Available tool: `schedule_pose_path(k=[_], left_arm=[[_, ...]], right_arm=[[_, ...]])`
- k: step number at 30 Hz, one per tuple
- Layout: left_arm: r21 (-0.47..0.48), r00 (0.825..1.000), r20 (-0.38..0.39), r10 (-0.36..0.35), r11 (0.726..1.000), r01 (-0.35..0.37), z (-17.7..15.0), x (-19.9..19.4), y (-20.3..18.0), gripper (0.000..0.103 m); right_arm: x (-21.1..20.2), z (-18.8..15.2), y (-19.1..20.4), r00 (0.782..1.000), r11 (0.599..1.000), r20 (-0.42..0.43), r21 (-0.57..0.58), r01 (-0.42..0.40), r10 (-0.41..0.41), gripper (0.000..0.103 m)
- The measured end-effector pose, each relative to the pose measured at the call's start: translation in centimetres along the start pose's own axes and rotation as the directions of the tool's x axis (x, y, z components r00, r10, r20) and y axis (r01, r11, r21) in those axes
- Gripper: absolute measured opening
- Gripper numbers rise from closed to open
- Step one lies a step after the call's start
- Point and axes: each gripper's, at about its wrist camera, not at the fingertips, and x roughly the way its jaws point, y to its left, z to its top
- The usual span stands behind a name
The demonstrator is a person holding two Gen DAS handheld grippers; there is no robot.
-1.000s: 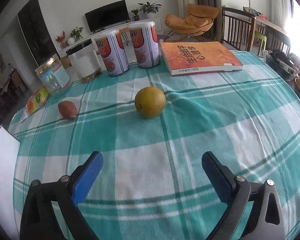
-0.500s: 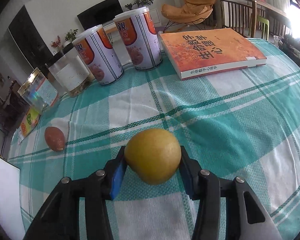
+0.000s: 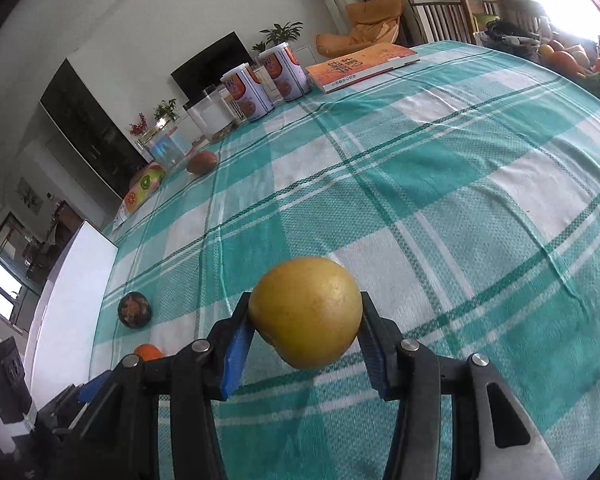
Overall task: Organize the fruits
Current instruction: 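Grasp the small orange with the left gripper while the right lifts the citrus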
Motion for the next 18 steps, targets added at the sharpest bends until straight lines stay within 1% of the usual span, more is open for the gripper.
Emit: schedule_pose_path(k=[2,3,4,5,6,7,9,11,13,15,16,18], left_arm=[[0.023,0.999,-0.005,0.042,0.999,-0.042,0.7,1.2,-1.1,0.088],[0.021,0.998,-0.016,0.054,0.998,-0.054,0.8,1.9,-1.3,0.076],[0.014,0.998,-0.031,0.057,0.998,-0.057,0.8,2.4,-1.3,0.059],[0.019,0.997,-0.028,0.078,0.997,-0.078,0.7,2.5,-1.4,0.038],[0.029,0.996,-0.002,0.084,0.996,-0.084,0.6,2.0,-1.5,0.03],[0.024,0.998,-0.002,0.065,0.998,-0.064,0.5,1.6,-1.3,0.03],[-0.018,1.0,-0.01,0.016,1.0,-0.016,0.1,0.2,-0.6,0.03],[-0.049,0.999,-0.006,-0.039,0.998,0.039,-0.5,-2.3,0.2,0.03],[-0.084,0.992,-0.024,-0.121,0.989,0.118,-1.5,-5.5,1.1,0.03],[-0.126,0.976,-0.048,-0.214,0.97,0.207,-3.1,-9.2,2.2,0.03],[-0.137,0.967,-0.053,-0.248,0.961,0.239,-4.0,-11.0,2.9,0.03],[-0.153,0.961,-0.043,-0.273,0.953,0.263,-5.6,-14.7,4.5,0.03]], right_arm=[[-0.7,-0.2,0.5,1.0,1.0,0.028,-0.023,-0.003,0.004,0.049],[-1.0,0.0,0.5,0.999,0.999,0.043,-0.032,-0.005,0.006,0.049],[-1.2,-0.1,0.6,0.999,0.999,0.055,-0.037,0.001,0.001,0.049],[-1.0,0.0,0.5,0.998,0.999,0.055,-0.036,0.007,-0.005,0.049],[-0.8,-0.1,0.3,0.999,1.0,0.05,-0.023,0.005,-0.004,0.049],[-0.7,-0.2,0.0,0.999,1.0,0.044,-0.008,0.004,-0.003,0.049],[-0.5,-0.3,-0.1,0.999,1.0,0.033,-0.004,0.003,-0.003,0.049],[-0.4,-0.4,0.7,1.0,0.999,0.021,-0.039,-0.005,0.006,0.049],[-0.3,-0.9,2.3,0.999,0.995,-0.014,-0.095,-0.031,0.029,0.049],[-0.3,-1.9,4.4,0.993,0.989,-0.079,-0.116,-0.096,0.088,0.049],[-0.2,-2.7,5.7,0.984,0.983,-0.124,-0.12,-0.142,0.127,0.049],[-0.2,-4.5,9.3,0.957,0.96,-0.208,-0.149,-0.235,0.202,0.049]])
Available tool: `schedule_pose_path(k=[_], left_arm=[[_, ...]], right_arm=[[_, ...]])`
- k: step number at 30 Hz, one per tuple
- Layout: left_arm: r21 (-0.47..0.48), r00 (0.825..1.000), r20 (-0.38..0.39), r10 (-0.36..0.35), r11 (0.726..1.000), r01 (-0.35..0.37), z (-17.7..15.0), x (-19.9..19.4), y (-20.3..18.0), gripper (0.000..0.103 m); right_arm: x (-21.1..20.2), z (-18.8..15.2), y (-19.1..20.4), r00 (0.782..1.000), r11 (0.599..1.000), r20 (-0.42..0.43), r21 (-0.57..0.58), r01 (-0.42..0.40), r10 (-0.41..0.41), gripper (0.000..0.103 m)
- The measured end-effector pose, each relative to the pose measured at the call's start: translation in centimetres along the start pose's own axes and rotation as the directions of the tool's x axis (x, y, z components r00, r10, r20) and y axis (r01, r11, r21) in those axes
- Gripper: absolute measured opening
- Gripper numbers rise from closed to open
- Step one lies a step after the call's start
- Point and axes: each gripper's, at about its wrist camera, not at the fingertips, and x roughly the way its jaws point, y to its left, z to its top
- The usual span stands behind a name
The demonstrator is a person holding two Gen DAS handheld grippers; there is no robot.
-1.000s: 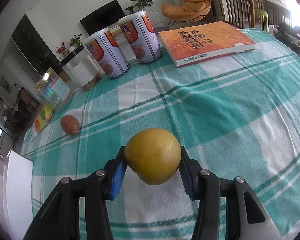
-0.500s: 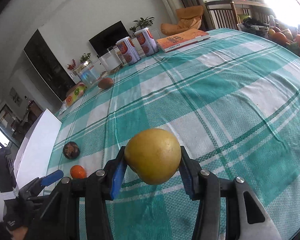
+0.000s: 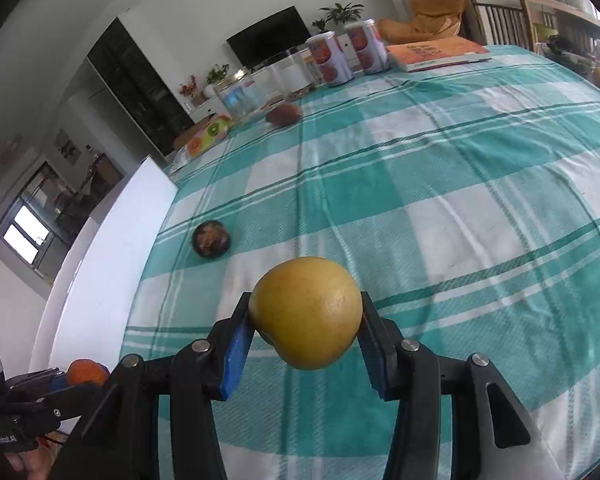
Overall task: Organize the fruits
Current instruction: 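Grasp the small orange with the left gripper while the right lifts the citrus, then carry the orange and citrus over the box and open both grippers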
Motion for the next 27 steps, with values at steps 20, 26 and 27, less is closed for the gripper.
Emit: schedule_pose_path(k=[20,26,27], left_arm=[[-0.441,0.802,0.003,0.597,0.721,-0.535,-3.3,-11.4,21.1,0.077],[-0.409,0.804,0.139,0.579,0.772,-0.486,-1.6,-12.2,18.2,0.079],[-0.388,0.813,0.164,0.559,0.794,-0.468,-1.2,-12.1,17.2,0.079]], right_arm=[[7.7,-7.2,32.1,0.909,0.743,-0.405,-0.578,-0.337,0.097,0.067],[1.4,-1.1,27.0,0.959,0.81,-0.166,-0.513,-0.284,0.231,0.094],[0.8,-0.2,25.4,0.971,0.833,-0.112,-0.499,-0.24,0.212,0.098]])
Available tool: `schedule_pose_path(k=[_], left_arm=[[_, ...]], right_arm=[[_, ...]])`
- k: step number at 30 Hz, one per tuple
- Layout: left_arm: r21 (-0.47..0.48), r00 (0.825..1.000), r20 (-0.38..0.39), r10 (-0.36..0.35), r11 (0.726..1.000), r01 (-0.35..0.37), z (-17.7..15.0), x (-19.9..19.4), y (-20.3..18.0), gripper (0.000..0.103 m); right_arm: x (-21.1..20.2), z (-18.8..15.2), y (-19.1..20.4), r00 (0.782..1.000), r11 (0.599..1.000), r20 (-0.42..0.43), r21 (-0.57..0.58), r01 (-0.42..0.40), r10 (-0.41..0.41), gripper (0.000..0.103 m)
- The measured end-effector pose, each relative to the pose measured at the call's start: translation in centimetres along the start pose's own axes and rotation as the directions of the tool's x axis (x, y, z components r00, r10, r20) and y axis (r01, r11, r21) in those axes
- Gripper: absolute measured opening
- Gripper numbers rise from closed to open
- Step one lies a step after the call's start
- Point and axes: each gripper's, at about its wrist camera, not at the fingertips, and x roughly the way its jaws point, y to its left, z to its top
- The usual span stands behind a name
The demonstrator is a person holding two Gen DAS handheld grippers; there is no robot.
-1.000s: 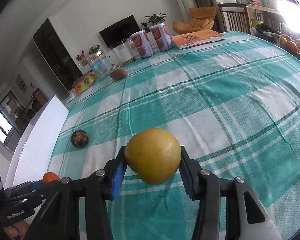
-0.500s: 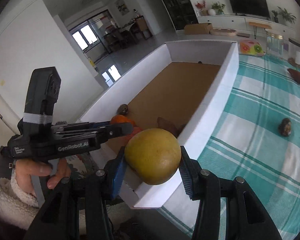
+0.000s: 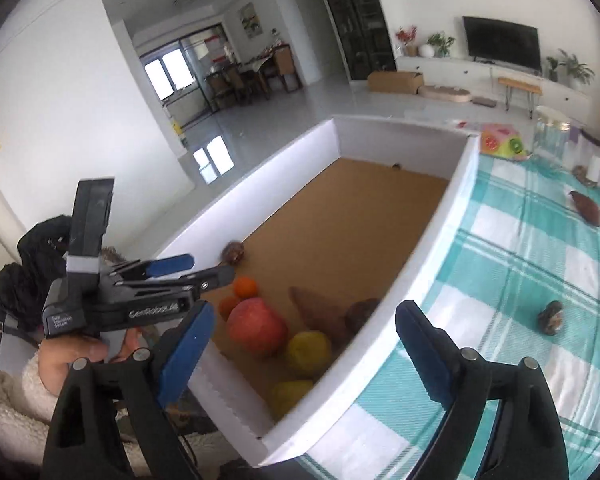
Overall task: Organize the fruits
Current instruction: 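Carry the orange and citrus over the box and open both grippers, then move both empty grippers back over the table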
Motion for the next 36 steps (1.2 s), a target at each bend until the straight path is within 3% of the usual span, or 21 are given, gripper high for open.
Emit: schedule_pose_path(k=[2,4,5,8,11,12,13,14,17,18,21,25,29,36], left_arm=[[0.05,0.996,0.014,-0.085,0.995,0.085,-0.1,-0.6,-3.1,0.079],[0.122,0.981,-0.001,-0.193,0.974,0.192,-0.7,-1.2,-6.8,0.08],[0.167,0.97,-0.022,-0.242,0.956,0.243,-1.2,-1.4,-8.9,0.081],[0.282,0.926,-0.117,-0.359,0.882,0.378,-3.1,-1.1,-14.9,0.083],[0.321,0.875,-0.241,-0.42,0.816,0.48,-5.2,0.4,-19.8,0.083],[0.328,0.867,-0.267,-0.421,0.806,0.492,-5.9,1.2,-21.2,0.083],[0.338,0.868,-0.28,-0.409,0.805,0.488,-6.7,2.0,-22.3,0.083],[0.347,0.874,-0.284,-0.394,0.807,0.477,-7.3,2.9,-23.3,0.083],[0.379,0.912,-0.252,-0.324,0.834,0.401,-8.5,5.9,-25.2,0.083],[0.392,0.926,-0.231,-0.299,0.842,0.37,-8.8,6.9,-25.5,0.083],[0.42,0.959,-0.172,-0.223,0.864,0.276,-8.5,9.6,-25.7,0.083],[0.406,0.981,-0.127,-0.148,0.894,0.188,-7.8,12.8,-25.3,0.083],[0.417,0.989,-0.091,-0.113,0.898,0.141,-8.1,13.9,-25.1,0.083],[0.419,0.988,-0.102,-0.115,0.896,0.148,-8.1,14.0,-25.2,0.09]], right_arm=[[-1.2,-0.9,-3.7,0.992,0.991,0.034,0.059,0.122,-0.124,0.102],[-1.4,-2.8,-8.2,0.965,0.957,0.018,0.137,0.255,-0.26,0.102],[-1.5,-4.3,-10.6,0.943,0.928,-0.001,0.174,0.329,-0.334,0.102],[-2.3,-8.6,-18.0,0.847,0.803,-0.088,0.281,0.526,-0.524,0.102],[-5.0,-12.9,-23.2,0.761,0.675,-0.138,0.383,0.631,-0.633,0.102],[-5.7,-14.2,-24.3,0.733,0.63,-0.15,0.416,0.656,-0.664,0.102],[-6.6,-15.1,-25.7,0.717,0.576,-0.188,0.477,0.664,-0.671,0.102],[-7.2,-15.4,-26.8,0.719,0.542,-0.212,0.527,0.655,-0.662,0.102],[-8.0,-16.6,-28.0,0.677,0.458,-0.26,0.568,0.684,-0.688,0.102],[-8.0,-16.8,-28.2,0.669,0.448,-0.267,0.568,0.69,-0.693,0.103],[-7.3,-16.4,-27.9,0.651,0.445,-0.28,0.54,0.714,-0.705,0.103],[-6.9,-16.4,-27.7,0.639,0.441,-0.293,0.523,0.73,-0.711,0.103],[-6.7,-16.4,-27.8,0.631,0.438,-0.303,0.511,0.74,-0.714,0.103],[-6.5,-16.4,-27.7,0.622,0.432,-0.313,0.5,0.75,-0.717,0.103]])
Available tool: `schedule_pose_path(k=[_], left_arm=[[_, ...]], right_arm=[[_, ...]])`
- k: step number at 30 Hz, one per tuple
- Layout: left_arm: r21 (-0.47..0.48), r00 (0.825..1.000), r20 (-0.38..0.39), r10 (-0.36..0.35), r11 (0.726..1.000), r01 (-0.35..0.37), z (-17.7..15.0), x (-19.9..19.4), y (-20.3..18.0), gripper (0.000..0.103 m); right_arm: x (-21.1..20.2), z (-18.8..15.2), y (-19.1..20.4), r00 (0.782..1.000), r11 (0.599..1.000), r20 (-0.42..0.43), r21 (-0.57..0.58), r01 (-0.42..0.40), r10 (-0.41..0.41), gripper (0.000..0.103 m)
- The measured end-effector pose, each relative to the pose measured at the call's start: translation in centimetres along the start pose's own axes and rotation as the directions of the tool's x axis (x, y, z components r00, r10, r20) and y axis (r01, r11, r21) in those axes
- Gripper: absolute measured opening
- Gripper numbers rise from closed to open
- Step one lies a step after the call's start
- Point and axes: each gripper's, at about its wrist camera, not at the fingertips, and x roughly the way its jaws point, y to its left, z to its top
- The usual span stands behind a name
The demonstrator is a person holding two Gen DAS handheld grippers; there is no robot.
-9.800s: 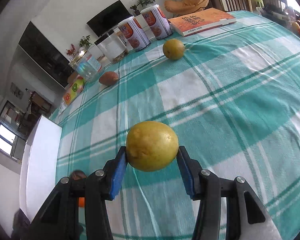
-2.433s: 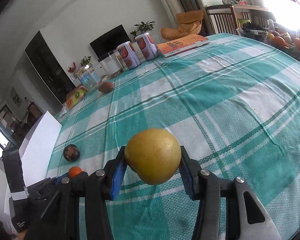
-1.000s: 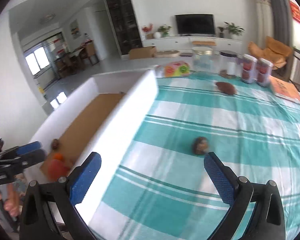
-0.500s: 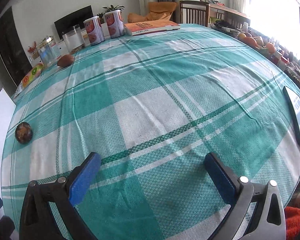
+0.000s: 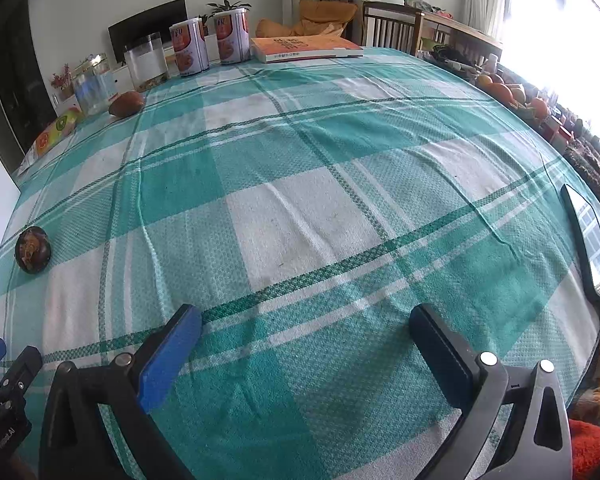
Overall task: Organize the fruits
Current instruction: 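Move both empty grippers back over the table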
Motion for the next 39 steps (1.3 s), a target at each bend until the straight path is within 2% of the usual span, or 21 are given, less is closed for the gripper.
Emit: schedule_pose_path(k=[31,36,39], left_arm=[[-0.001,1.0,-0.001,-0.002,1.0,0.002,0.0,0.0,0.0,0.092],[-0.007,1.0,-0.025,-0.018,1.0,0.018,0.5,0.2,-0.1,0.093],[-0.041,0.996,-0.046,-0.072,0.997,0.07,2.1,1.0,-0.4,0.093]], right_arm=[[0.1,0.0,0.0,1.0,1.0,-0.001,-0.001,0.0,0.0,0.103],[0.0,0.0,0.0,1.0,1.0,-0.001,-0.001,0.0,0.0,0.103],[0.0,0.0,0.0,1.0,1.0,-0.001,-0.001,0.0,0.0,0.103]])
